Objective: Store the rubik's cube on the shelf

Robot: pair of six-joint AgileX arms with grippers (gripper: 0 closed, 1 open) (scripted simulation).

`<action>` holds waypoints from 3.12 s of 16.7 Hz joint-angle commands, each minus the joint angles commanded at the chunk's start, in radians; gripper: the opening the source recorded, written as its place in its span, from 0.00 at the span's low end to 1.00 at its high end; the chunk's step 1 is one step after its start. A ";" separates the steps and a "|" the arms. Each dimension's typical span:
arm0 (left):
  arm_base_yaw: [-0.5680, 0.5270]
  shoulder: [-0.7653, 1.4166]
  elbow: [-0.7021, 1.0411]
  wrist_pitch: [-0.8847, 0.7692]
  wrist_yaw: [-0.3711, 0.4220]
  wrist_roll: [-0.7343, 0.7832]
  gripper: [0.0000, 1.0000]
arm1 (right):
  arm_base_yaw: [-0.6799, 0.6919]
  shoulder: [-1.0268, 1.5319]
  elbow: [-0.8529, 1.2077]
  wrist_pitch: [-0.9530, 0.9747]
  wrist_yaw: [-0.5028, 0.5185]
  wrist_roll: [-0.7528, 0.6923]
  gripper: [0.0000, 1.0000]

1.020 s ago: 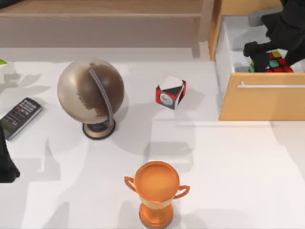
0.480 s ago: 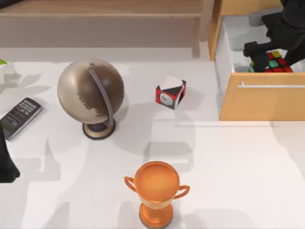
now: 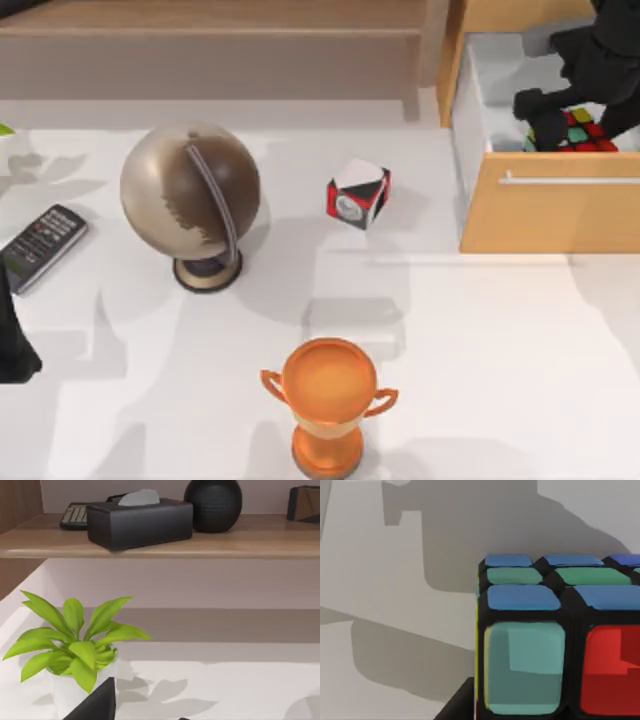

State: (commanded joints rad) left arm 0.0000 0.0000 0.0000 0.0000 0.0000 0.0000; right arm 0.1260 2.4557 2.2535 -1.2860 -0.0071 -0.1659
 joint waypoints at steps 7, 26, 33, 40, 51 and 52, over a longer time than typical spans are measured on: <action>0.000 0.000 0.000 0.000 0.000 0.000 1.00 | -0.001 0.013 0.119 -0.100 0.000 0.001 0.00; 0.000 0.000 0.000 0.000 0.000 0.000 1.00 | 0.292 -0.371 -0.189 0.229 0.218 0.062 0.00; 0.000 0.000 0.000 0.000 0.000 0.000 1.00 | 0.545 -0.450 -0.473 0.809 0.427 0.093 0.00; 0.000 0.000 0.000 0.000 0.000 0.000 1.00 | 0.652 -0.358 -0.689 1.542 0.641 0.095 0.00; 0.000 0.000 0.000 0.000 0.000 0.000 1.00 | 0.674 -0.181 -0.848 2.282 0.834 0.077 0.00; 0.000 0.000 0.000 0.000 0.000 0.000 1.00 | 0.674 -0.177 -0.850 2.294 0.837 0.076 0.00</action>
State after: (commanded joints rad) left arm 0.0000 0.0000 0.0000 0.0000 0.0000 0.0000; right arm 0.7999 2.2786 1.4034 1.0082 0.8303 -0.0895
